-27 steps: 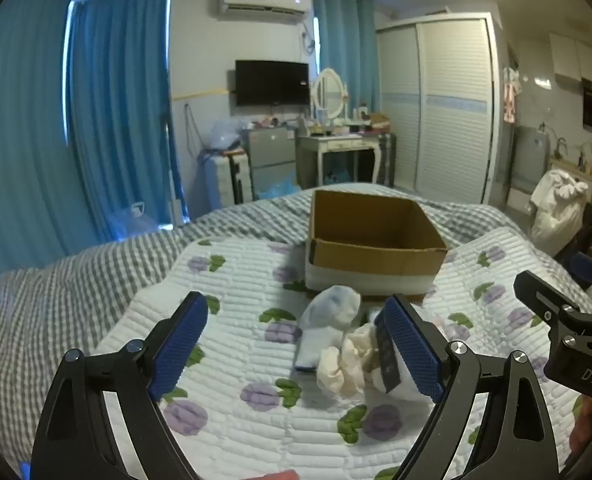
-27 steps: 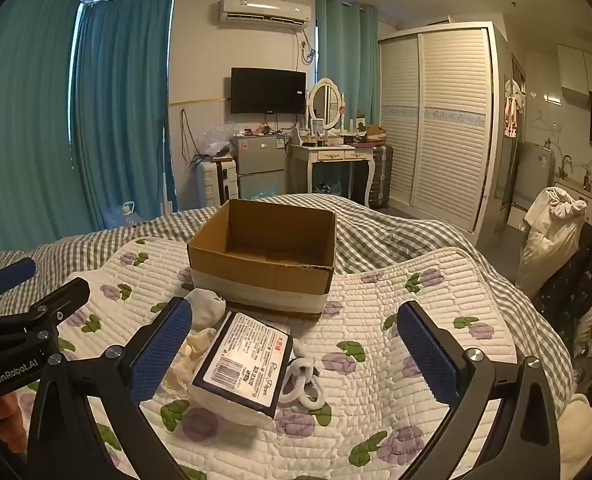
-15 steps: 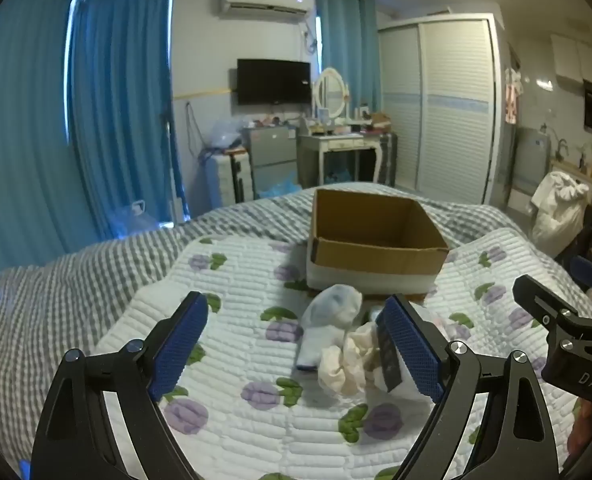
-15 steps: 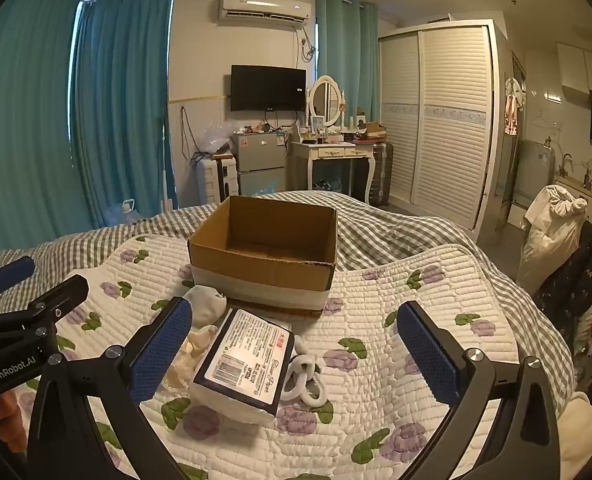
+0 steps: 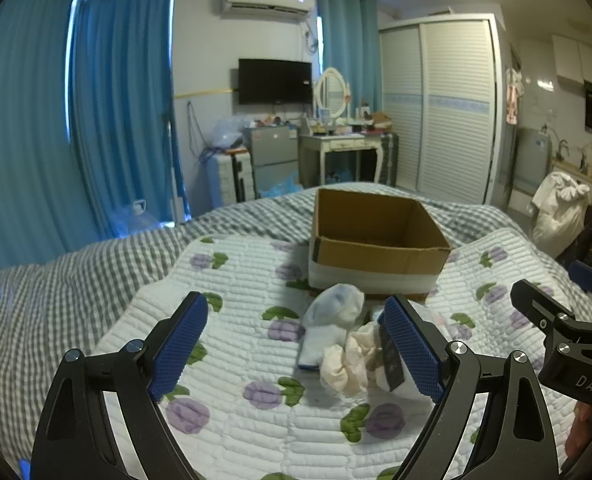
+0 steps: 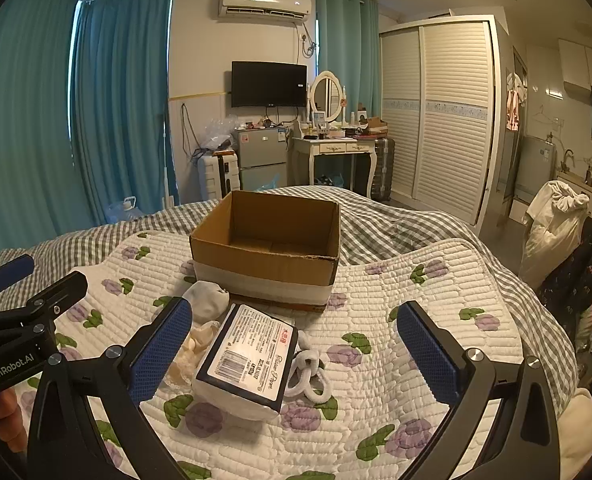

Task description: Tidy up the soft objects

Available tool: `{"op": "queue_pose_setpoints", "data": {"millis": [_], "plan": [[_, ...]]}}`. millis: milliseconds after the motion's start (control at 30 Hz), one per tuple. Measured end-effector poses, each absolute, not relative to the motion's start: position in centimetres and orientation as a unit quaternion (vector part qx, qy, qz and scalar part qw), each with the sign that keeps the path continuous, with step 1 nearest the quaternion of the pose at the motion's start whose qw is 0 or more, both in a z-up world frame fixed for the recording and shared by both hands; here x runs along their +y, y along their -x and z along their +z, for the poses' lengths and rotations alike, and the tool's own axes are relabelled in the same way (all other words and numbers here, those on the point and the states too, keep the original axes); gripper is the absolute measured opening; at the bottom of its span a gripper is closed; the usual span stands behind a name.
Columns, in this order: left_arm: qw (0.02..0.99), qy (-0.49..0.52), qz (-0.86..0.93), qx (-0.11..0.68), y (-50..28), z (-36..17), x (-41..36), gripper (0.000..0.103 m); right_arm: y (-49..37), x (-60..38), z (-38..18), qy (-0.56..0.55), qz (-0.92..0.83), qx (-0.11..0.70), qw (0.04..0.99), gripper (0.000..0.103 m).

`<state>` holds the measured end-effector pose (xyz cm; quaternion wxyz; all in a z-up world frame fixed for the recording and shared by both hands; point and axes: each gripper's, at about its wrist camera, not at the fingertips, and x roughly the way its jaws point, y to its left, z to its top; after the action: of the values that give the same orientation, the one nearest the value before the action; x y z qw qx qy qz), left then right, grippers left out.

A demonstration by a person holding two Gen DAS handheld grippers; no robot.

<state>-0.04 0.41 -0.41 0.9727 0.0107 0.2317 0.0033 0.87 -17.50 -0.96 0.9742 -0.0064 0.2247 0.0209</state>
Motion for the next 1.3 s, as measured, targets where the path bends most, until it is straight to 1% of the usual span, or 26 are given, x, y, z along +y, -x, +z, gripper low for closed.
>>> {"op": "queue_pose_setpoints", "data": {"millis": [1300], "plan": [[0.971, -0.011, 0.006, 0.238, 0.11, -0.5, 0.7, 0.091, -0.95, -17.16, -1.4, 0.008, 0.023, 0.232, 0.972, 0.103]]}}
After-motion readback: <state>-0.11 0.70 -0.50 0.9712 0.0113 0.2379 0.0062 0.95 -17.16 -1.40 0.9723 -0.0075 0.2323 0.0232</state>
